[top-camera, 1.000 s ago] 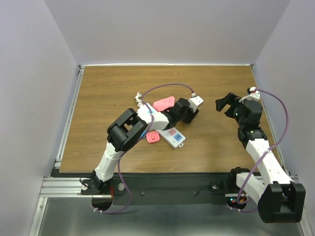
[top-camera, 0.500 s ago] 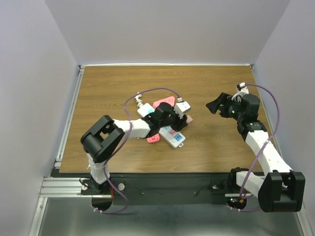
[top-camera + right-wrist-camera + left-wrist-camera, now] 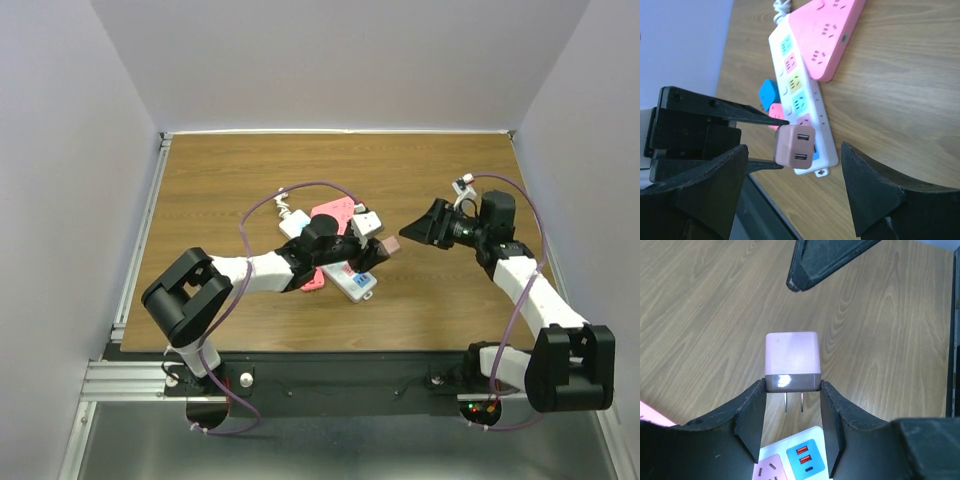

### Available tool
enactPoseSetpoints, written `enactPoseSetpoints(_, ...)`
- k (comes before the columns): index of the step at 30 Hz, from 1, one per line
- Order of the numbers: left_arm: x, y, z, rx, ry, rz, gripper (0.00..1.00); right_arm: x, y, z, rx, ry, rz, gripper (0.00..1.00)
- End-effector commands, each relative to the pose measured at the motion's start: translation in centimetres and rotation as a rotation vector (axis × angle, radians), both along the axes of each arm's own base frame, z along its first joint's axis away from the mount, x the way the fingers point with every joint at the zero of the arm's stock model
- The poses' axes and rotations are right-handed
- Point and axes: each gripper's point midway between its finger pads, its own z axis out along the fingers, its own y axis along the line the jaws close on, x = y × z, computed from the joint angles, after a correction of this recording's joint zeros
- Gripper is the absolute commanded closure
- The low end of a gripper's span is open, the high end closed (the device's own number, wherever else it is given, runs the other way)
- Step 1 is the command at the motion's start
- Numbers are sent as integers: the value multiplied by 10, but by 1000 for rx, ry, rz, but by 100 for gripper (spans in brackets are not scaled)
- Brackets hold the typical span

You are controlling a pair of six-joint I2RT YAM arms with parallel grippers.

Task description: Insert the plug

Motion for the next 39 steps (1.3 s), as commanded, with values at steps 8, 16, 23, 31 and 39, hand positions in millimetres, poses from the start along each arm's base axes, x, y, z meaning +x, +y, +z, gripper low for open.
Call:
enactPoseSetpoints(8,-4,-4,40,-95,-96,-2,100,-13,41,0,36,39,164,23)
enactPoseSetpoints(16,-11,-4,42,-111,-102,-8,100,-9,40,-13,25,74,153,28)
enactPoseSetpoints(23,-18,-5,42,-125,-99,-17,100,-12,45,-18,56,104,190,45)
enactPoseSetpoints(31,-21,-8,39,-143,-81,-16,96,-17,50,-9,98,76,244,94)
enactPoseSetpoints(39,-13,9,29,-136,-48,88,33,-8,48,3,83,23,213,100)
